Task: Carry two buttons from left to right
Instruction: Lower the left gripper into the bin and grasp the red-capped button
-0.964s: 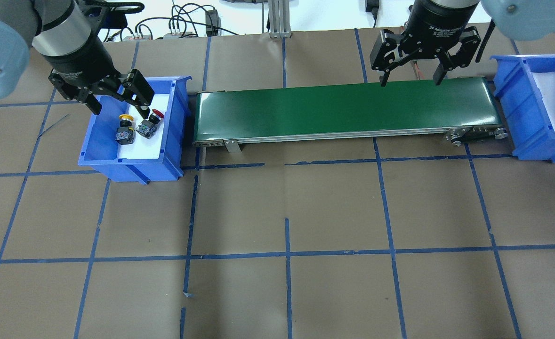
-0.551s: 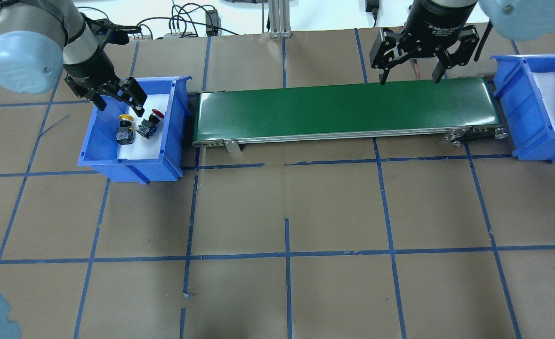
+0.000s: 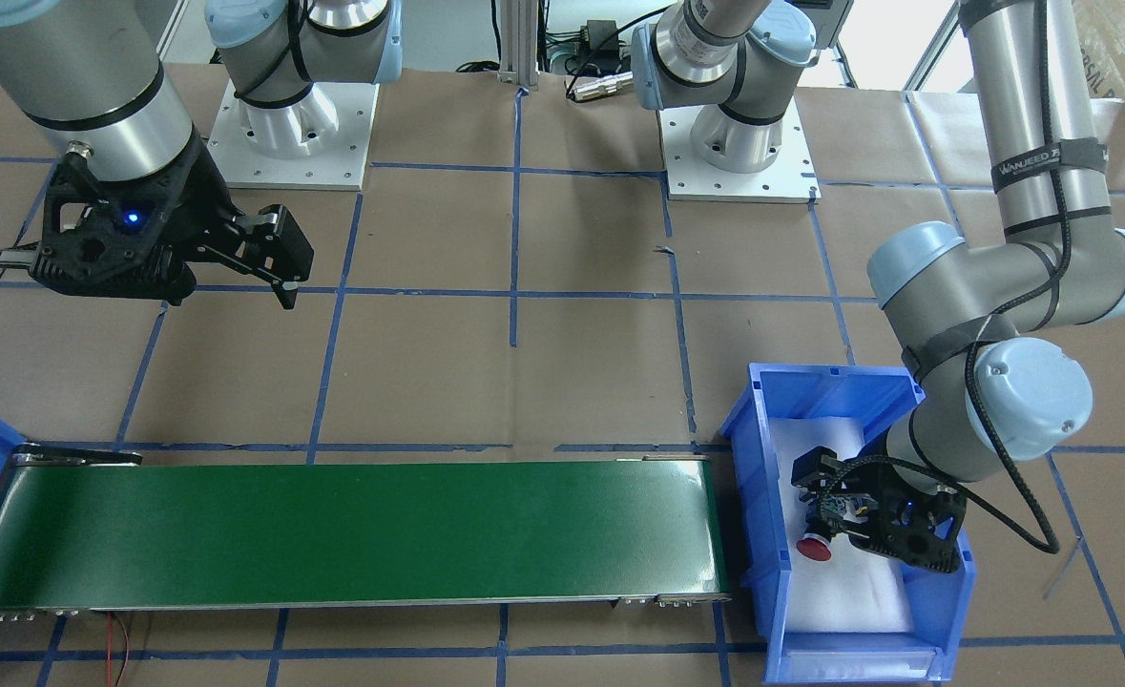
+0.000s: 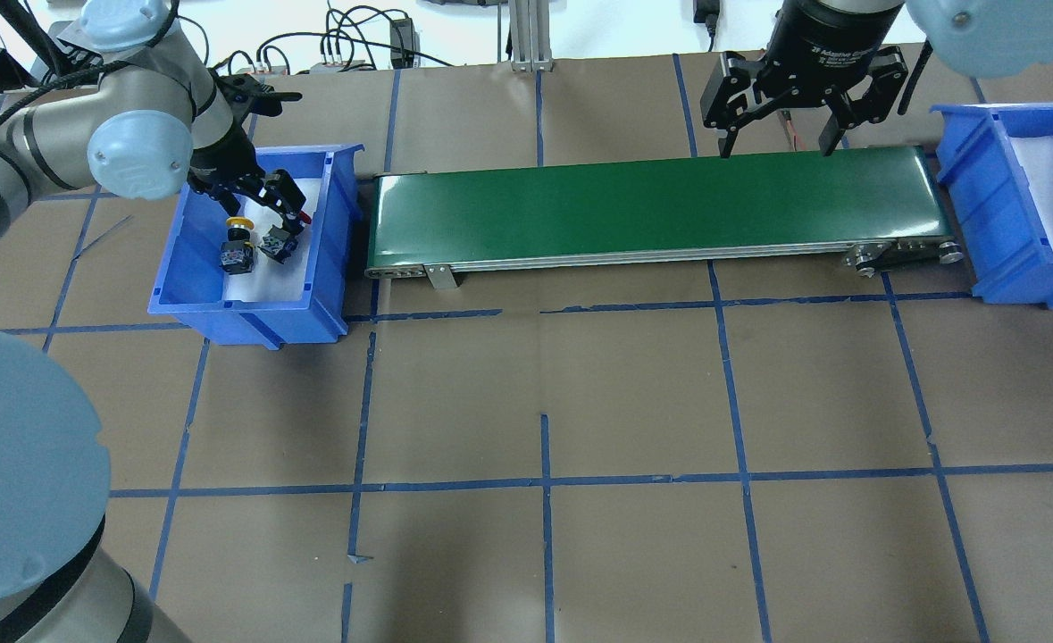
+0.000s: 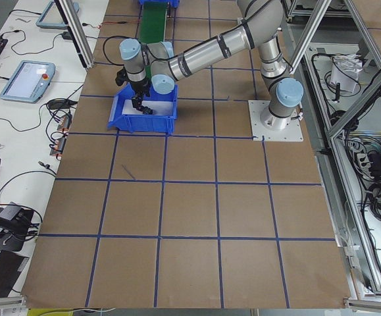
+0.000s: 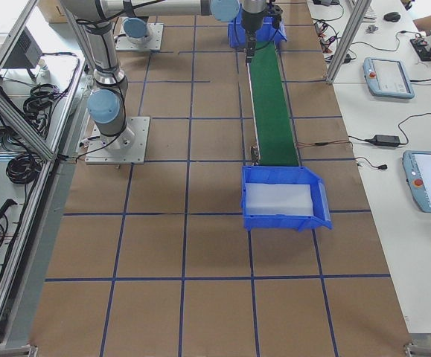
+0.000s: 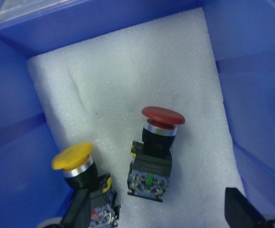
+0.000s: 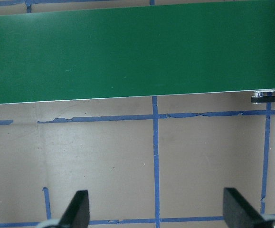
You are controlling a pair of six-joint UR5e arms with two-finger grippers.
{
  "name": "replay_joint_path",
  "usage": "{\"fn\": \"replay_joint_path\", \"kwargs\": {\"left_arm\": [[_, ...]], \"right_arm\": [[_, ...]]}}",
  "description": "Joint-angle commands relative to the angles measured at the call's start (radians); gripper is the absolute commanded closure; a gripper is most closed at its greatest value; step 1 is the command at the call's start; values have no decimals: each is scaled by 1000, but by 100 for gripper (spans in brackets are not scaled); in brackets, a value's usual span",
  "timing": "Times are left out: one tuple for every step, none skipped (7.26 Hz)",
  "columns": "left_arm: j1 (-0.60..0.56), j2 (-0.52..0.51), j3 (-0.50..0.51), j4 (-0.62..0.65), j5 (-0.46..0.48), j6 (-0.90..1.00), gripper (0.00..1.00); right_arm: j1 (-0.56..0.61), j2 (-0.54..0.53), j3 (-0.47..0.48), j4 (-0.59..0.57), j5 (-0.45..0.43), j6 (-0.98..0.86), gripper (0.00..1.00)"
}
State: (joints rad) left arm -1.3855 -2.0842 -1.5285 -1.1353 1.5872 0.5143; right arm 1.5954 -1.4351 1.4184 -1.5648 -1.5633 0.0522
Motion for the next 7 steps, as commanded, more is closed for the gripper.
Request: {"fn": "replay_joint_path", "kwargs": {"left_arm": [[2,-39,-4,14,-3,44,0],[2,-42,-15,14,-4,44,0],[2,-45,-19,14,-4,44,2],[2,-54,-13,15,-4,44,2],[2,-65,-1,14,-4,46,7],[0,-65,1,15,-3,55,26],[0,-65,1,16,-1,72,46]], "right_arm": [[0,-2,1,2,0,0,0],[0,1,1,3,-1,0,0],[0,-5,1,3,-1,0,0],[0,1,4,2,-1,0,0],[0,-4,4,2,2,-2,0],[0,-1,4,2,0,-2,0],[0,-1,4,2,2,-2,0]]}}
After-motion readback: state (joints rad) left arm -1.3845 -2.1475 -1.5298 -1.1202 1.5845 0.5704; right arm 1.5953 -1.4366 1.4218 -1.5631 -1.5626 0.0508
